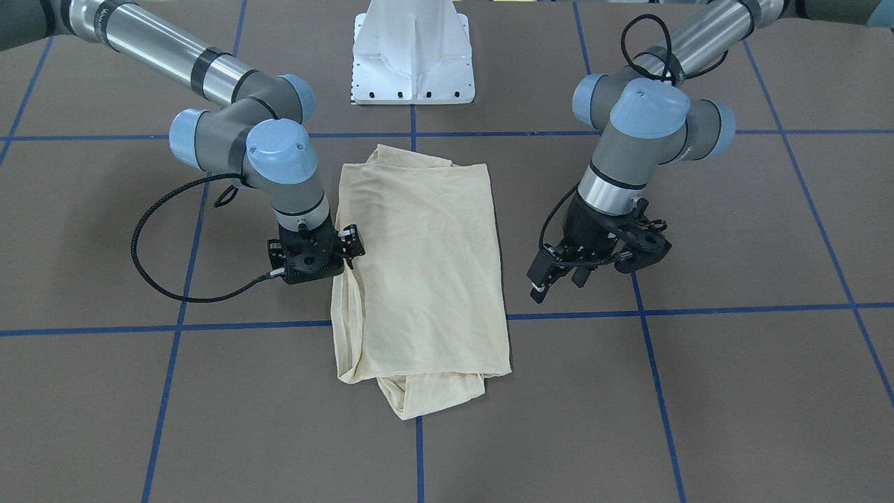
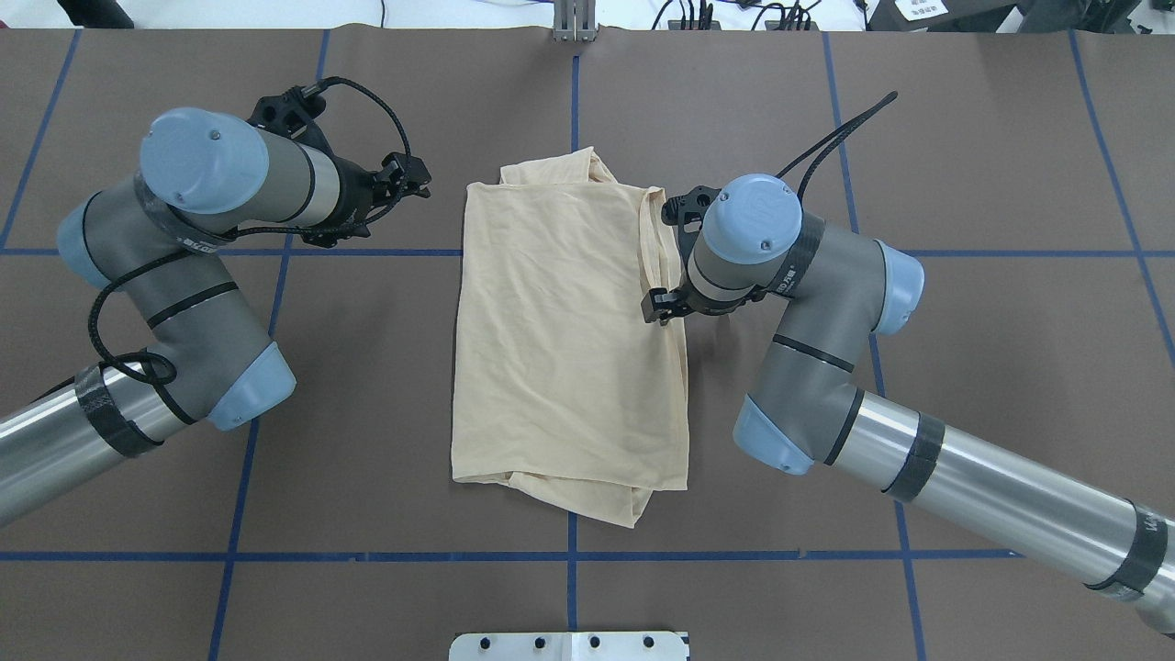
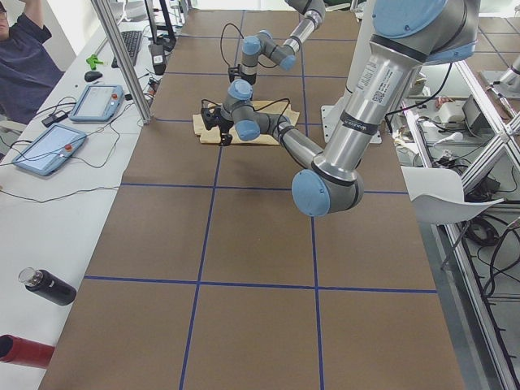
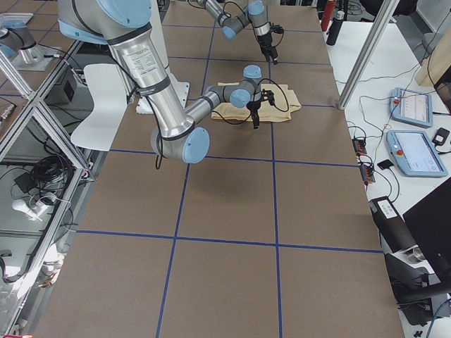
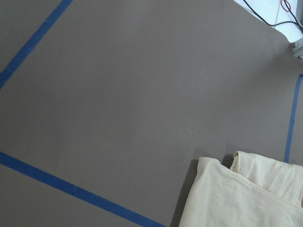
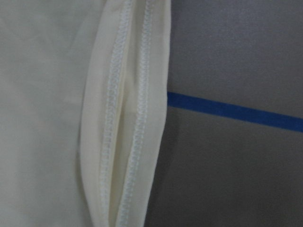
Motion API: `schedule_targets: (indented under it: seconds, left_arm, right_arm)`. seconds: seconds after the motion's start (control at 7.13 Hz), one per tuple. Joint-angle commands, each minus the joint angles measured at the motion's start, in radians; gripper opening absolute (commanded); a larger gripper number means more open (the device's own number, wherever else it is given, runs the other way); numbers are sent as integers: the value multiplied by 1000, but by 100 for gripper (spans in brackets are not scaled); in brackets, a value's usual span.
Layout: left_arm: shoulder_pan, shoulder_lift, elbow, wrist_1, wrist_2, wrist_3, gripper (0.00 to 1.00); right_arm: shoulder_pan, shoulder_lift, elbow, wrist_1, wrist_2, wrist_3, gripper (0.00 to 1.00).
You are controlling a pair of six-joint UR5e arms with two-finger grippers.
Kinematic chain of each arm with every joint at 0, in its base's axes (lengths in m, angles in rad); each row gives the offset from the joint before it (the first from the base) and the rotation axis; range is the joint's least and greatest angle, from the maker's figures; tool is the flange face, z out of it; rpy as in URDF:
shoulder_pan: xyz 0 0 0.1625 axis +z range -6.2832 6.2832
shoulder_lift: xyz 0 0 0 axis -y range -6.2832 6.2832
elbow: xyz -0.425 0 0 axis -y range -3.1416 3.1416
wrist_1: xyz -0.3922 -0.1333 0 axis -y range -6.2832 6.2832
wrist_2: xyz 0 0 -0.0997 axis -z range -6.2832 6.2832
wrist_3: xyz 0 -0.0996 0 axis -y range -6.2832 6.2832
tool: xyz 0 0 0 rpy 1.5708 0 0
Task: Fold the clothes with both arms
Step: 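Raise the right gripper off the shirt while the left gripper lowers beside it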
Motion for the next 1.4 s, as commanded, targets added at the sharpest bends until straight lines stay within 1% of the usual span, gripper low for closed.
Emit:
schedule_targets:
  seconds: [0.0, 0.14, 0.28, 0.56, 0.7, 0.84, 0.98, 1.12, 1.26]
  left_arm:
    - [0, -2, 2, -2, 0, 0, 100]
    - [0, -2, 2, 0, 0, 0, 100]
    - [0, -3, 0, 0, 0, 0, 100]
    - [6, 3, -6, -5, -10, -2, 100]
    - [32, 8, -27, -11, -91, -15, 100]
    - [66, 37, -102, -11, -124, -79, 100]
    - [137, 76, -187, -9, -118, -133, 100]
    - [196, 104, -237, -17, -101, -202, 100]
    - [300, 144, -254, -100, 14, -283, 100]
  right_arm:
    - [39, -79, 57, -1, 32, -52, 100]
    - [47, -81, 58, -1, 32, -52, 100]
    - [56, -72, 84, -26, 49, -52, 100]
    - [69, -76, 217, -114, 94, -46, 100]
    - [75, -84, 270, -140, 133, -30, 100]
    - [75, -105, 307, -139, 185, 58, 100]
    - [75, -124, 356, -139, 187, 135, 100]
    - [73, -156, 408, -134, 189, 185, 100]
    - [69, -159, 426, -131, 192, 268, 100]
